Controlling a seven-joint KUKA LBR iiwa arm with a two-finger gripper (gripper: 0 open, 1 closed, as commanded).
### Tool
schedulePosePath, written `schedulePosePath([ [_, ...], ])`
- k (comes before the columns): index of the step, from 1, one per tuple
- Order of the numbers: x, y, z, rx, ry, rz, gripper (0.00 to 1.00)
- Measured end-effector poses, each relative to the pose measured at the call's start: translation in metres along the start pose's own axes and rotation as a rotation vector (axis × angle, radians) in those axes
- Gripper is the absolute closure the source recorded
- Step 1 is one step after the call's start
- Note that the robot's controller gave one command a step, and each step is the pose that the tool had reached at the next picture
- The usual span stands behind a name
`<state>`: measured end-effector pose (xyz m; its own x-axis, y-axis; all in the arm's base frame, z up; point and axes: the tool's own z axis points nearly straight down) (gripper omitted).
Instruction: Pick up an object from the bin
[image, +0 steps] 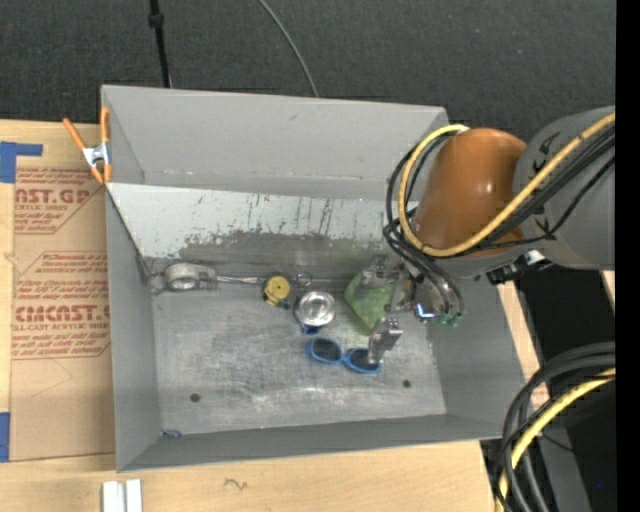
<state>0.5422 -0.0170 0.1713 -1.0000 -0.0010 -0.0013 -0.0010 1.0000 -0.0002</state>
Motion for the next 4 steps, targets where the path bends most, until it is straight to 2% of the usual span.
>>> schedulePosePath([
  [1,0.051,0.004,0.101,-0.002,-0.004,0.088,0.0],
  [2,0.052,0.004,0.098,-0.001,0.007,0.085,1.0],
  [3,0.036,-0.018,-0.009,0.0,-0.008,0.075,1.0],
  [4,0.023,-0.003,-0.117,-0.001,-0.009,0.094,1.0],
])
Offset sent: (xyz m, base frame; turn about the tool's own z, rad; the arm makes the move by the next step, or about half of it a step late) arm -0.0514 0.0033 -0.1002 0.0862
